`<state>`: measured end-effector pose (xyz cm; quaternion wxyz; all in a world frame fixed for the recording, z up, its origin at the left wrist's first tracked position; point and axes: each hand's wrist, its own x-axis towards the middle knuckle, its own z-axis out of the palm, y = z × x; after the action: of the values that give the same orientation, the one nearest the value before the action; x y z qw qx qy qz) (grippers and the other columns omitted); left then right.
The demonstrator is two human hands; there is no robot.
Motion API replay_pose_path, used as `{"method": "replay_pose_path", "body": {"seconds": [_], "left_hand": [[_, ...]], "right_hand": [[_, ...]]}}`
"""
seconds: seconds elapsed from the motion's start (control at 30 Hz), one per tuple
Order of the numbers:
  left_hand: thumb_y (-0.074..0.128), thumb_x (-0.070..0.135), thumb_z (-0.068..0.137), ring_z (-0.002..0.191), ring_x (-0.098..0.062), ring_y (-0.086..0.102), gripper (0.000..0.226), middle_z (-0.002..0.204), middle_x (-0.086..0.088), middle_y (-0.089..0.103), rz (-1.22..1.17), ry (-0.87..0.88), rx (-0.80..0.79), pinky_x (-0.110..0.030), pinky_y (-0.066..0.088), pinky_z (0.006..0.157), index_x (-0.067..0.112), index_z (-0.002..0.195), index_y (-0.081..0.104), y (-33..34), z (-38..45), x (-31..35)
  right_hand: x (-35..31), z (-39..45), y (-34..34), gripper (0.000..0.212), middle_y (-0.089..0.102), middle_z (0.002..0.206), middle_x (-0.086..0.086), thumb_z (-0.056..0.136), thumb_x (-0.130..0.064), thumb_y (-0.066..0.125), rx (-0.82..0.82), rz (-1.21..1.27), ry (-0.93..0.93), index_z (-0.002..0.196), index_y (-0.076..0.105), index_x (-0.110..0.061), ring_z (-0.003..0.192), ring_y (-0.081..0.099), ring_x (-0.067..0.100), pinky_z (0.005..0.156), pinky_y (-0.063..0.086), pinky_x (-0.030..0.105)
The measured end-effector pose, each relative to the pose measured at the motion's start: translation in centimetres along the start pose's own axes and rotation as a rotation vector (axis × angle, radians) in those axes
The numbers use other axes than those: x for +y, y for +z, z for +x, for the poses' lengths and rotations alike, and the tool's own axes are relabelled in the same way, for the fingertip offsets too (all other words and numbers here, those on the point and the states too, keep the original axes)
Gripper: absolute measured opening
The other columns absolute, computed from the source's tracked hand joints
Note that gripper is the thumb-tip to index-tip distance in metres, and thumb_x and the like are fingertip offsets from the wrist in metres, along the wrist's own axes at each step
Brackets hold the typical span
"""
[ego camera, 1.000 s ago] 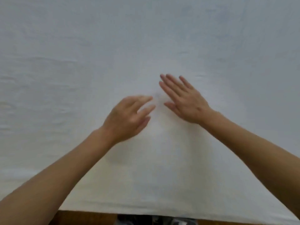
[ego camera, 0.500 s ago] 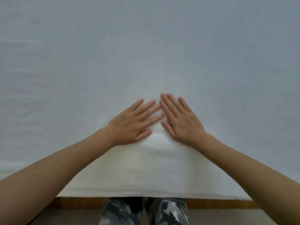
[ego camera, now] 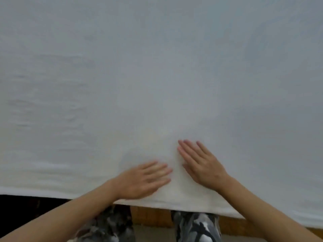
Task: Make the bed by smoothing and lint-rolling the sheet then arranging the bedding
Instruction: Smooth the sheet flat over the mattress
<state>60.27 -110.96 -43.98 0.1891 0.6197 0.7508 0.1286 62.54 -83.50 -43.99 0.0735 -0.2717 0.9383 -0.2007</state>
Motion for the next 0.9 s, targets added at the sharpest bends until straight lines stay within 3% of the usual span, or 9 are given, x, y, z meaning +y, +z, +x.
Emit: {"method": "replay_pose_path", "body": {"seconds": [0.07,0.17,0.27,0.37,0.53,0.7,0.8,0.9], "left_hand": [[0.050,0.021,0.096,0.137,-0.033,0.039,0.042,0.146,-0.018,0.044,0.071,-0.229,0.161,-0.044,0.025,0.117,0.008,0.137,0.047,-2.9,0.6,-6.5],[0.048,0.024,0.097,0.138,-0.038,0.034,0.046,0.147,-0.024,0.040,0.240,-0.513,0.261,-0.047,0.022,0.115,0.005,0.139,0.043,-8.0,0.9,-17.1],[0.037,0.033,0.100,0.146,-0.036,0.019,0.054,0.157,-0.020,0.023,0.235,-0.757,0.268,-0.045,0.011,0.119,0.007,0.148,0.035,-12.6,-0.4,-25.1],[0.029,0.036,0.103,0.149,-0.032,0.006,0.058,0.162,-0.016,0.007,0.212,-0.884,0.176,-0.043,0.004,0.121,0.010,0.154,0.018,-13.7,-5.3,-30.0],[0.031,0.040,0.101,0.145,-0.038,0.022,0.060,0.156,-0.023,0.023,0.223,-0.590,0.174,-0.046,0.012,0.118,0.007,0.150,0.029,-8.0,-18.9,-28.8],[0.040,0.038,0.098,0.146,-0.032,0.019,0.063,0.157,-0.017,0.021,0.156,-0.311,0.065,-0.045,0.010,0.120,0.004,0.150,0.027,-2.1,-30.1,-19.7],[0.037,0.037,0.099,0.148,-0.027,0.016,0.060,0.158,-0.010,0.020,0.153,-0.154,-0.038,-0.044,0.004,0.122,0.010,0.151,0.026,0.7,-36.8,-15.2],[0.037,0.038,0.100,0.146,-0.022,0.020,0.054,0.155,-0.004,0.033,0.156,0.015,-0.133,-0.044,-0.002,0.122,0.018,0.150,0.032,2.5,-41.0,-12.2]], "right_hand": [[2.4,6.1,-0.8,0.049,0.036,0.148,0.016,0.098,-0.023,0.045,0.082,-0.059,0.083,0.141,0.036,-0.001,0.138,0.034,0.030,0.115,0.024,0.044],[5.7,15.2,-1.4,0.054,0.034,0.151,0.022,0.099,-0.026,0.044,0.113,-0.187,0.250,0.144,0.033,0.003,0.140,0.032,0.034,0.116,0.019,0.045],[6.2,23.4,-2.2,0.060,0.020,0.157,0.019,0.101,-0.033,0.034,0.163,-0.190,0.433,0.149,0.023,0.002,0.146,0.018,0.031,0.119,0.010,0.043],[3.2,30.2,-1.1,0.063,0.008,0.161,0.012,0.102,-0.036,0.030,0.096,-0.137,0.464,0.152,0.013,-0.003,0.149,0.006,0.024,0.121,0.002,0.039],[-6.6,36.3,5.4,0.061,0.009,0.161,0.014,0.101,-0.033,0.025,0.100,-0.137,0.614,0.152,0.013,-0.003,0.149,0.007,0.026,0.120,0.001,0.042],[-22.1,34.2,12.8,0.053,0.031,0.153,0.017,0.099,-0.026,0.036,0.052,-0.141,0.242,0.145,0.034,0.000,0.143,0.027,0.029,0.117,0.015,0.044],[-29.0,28.7,15.8,0.054,0.026,0.156,0.013,0.098,-0.024,0.040,-0.086,-0.129,0.028,0.147,0.032,-0.004,0.146,0.022,0.025,0.120,0.013,0.044],[-33.5,23.8,17.6,0.059,0.014,0.160,0.010,0.099,-0.027,0.037,-0.255,-0.133,-0.114,0.152,0.023,-0.006,0.147,0.020,0.022,0.121,0.009,0.041]]}}
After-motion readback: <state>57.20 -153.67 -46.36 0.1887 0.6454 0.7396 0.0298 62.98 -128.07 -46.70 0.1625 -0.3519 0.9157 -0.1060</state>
